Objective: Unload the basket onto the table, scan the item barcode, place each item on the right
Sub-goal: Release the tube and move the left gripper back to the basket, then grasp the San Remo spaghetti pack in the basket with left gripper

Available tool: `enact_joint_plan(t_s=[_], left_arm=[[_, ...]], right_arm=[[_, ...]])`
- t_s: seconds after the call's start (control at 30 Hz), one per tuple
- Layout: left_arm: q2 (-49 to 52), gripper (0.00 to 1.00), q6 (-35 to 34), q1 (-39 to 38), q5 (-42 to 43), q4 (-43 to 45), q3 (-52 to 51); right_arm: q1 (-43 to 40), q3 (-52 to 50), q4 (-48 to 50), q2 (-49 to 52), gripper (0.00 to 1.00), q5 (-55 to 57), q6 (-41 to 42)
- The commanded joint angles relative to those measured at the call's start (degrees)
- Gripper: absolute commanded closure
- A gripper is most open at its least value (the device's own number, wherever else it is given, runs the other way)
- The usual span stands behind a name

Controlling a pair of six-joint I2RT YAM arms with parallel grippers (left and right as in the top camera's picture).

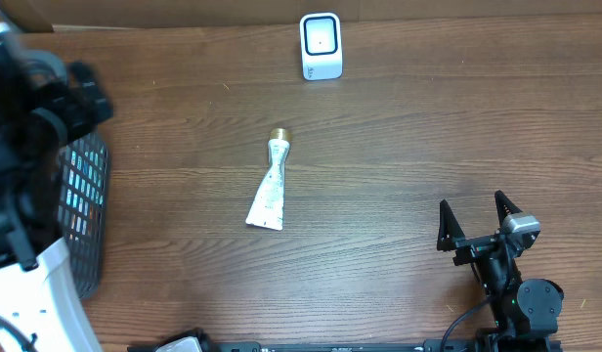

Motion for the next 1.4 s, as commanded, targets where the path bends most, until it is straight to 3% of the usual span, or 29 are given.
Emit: enact_joint_plan(t_s=[0.0,0.27,0.77,1.37], left_arm=[[-1.1,0.0,-2.8,7.9,-1.0,-0.4,0.9],[0.0,0.0,-4.8,20.4,3.5,0.1,-0.3],[5.4,0.0,-3.1,20.7,-5.7,-2.4,-0.4],[7.6,0.0,0.1,24.1,-5.4,-0.3,-7.0]], right_arm=[[0.5,-0.6,0.2,-0.7,0.0,0.5,0.1],[0.5,-0.6,0.2,-0.7,0.0,0.5,0.1],[0.5,-0.6,0.2,-0.7,0.0,0.5,0.1],[0.5,-0.6,0.2,-0.7,0.0,0.5,0.1]])
